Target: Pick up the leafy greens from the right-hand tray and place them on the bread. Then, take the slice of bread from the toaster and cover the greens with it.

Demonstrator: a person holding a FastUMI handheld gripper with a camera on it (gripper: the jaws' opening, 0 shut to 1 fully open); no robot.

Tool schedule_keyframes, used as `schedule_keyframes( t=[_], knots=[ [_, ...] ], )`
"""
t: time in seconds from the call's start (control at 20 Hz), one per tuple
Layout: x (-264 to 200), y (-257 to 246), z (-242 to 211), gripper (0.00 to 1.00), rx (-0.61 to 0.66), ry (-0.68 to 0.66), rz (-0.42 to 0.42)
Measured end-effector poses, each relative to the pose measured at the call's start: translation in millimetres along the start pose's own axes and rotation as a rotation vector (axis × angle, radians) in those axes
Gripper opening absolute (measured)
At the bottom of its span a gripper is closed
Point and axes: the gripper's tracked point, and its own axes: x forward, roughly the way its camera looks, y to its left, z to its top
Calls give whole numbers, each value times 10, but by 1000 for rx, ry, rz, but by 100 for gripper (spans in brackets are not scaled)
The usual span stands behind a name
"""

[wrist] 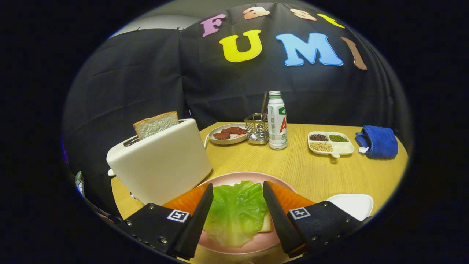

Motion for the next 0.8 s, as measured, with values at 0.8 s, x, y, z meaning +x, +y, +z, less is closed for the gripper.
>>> schedule_keyframes(
  t=[0.8],
  knots=[
    [-325, -150, 360, 84, -12, -133, -22]
  ],
)
